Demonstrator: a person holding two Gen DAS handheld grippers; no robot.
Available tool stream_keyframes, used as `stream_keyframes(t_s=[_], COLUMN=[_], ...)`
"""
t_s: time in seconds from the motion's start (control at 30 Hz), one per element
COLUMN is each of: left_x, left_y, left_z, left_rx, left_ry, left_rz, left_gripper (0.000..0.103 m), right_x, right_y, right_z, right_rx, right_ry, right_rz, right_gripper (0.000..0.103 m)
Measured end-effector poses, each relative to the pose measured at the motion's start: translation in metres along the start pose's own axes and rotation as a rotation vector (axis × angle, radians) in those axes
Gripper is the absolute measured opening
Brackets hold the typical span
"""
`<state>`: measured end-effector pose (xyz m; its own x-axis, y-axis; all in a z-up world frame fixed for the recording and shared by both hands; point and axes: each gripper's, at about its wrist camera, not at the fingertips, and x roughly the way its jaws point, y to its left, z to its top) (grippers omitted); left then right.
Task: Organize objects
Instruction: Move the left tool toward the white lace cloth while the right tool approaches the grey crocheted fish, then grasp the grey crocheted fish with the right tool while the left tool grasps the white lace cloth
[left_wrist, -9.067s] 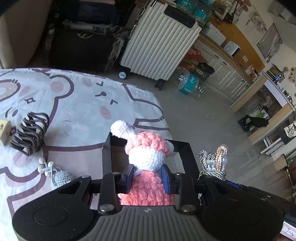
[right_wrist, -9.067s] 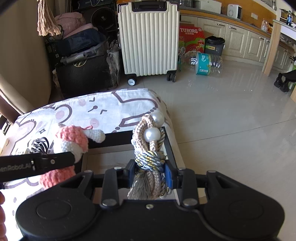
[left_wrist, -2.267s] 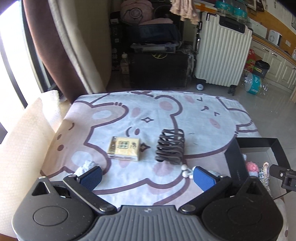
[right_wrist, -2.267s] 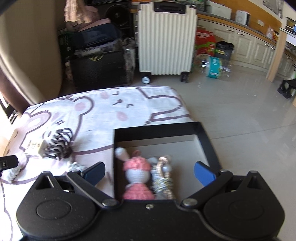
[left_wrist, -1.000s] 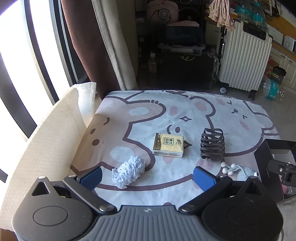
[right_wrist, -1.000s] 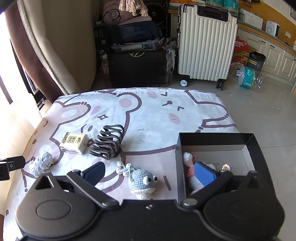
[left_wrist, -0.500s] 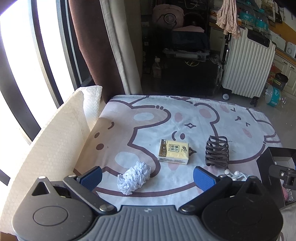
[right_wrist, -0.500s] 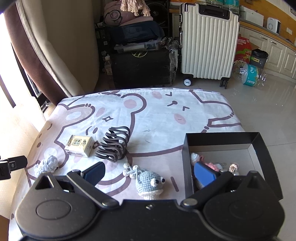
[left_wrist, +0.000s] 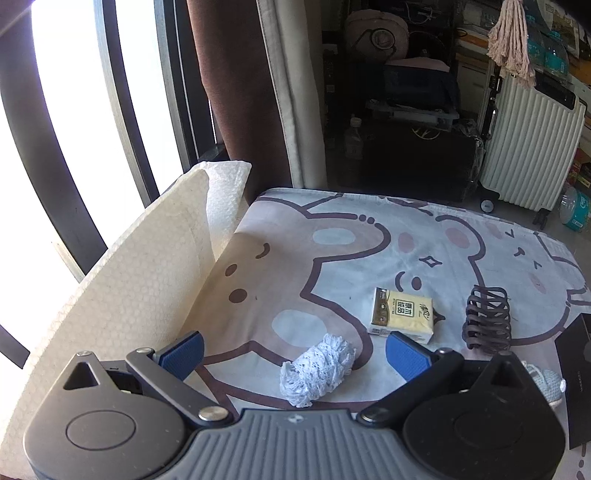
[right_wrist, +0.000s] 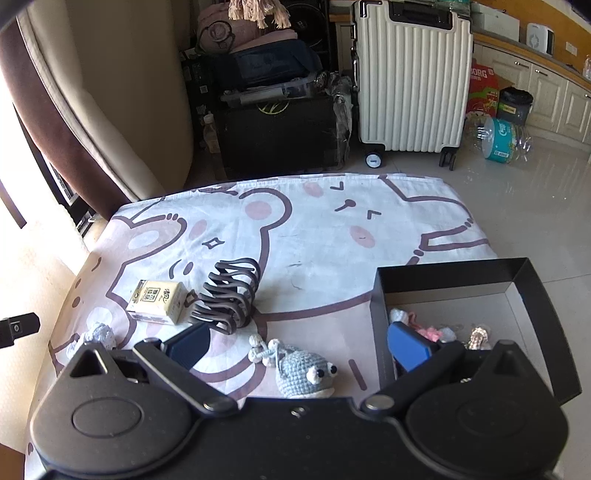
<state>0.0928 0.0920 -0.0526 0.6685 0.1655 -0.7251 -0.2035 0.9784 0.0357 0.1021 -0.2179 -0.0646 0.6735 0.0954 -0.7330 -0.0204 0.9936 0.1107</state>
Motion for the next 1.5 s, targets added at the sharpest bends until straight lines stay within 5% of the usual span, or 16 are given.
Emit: stream_keyframes(t_s=[0.57,0.73,1.03,1.5], left_x=[0.051,0.06,0.078,0.089], left_y=[0.004,-0.001,-0.006,-0.015], left_z=[-0.024,-0.028,-0.032,-0.036], left_rx=[0.135,0.195,0.188,0.281], left_ry=[-0.009,0.017,0.088,0.098], left_rz=[-0.114,-0.159,-0.189,-0.176], left_gripper=[0.103,0.1,0.08,0.059], right_x=[0.036,0.048,0.065,0.086], right_y=[-0.008,-0.006,-0.004,0.007], right_z=[-0.01,-0.012,-0.016,-0.024], right_rx=[-0.054,-0.062,-0.111,-0.23], right_ry=[0.035,0.083,0.17,0.27], right_rz=[0.099,0.1,0.068,0.029], right_gripper=[0.102,0.087,0.061,0.055])
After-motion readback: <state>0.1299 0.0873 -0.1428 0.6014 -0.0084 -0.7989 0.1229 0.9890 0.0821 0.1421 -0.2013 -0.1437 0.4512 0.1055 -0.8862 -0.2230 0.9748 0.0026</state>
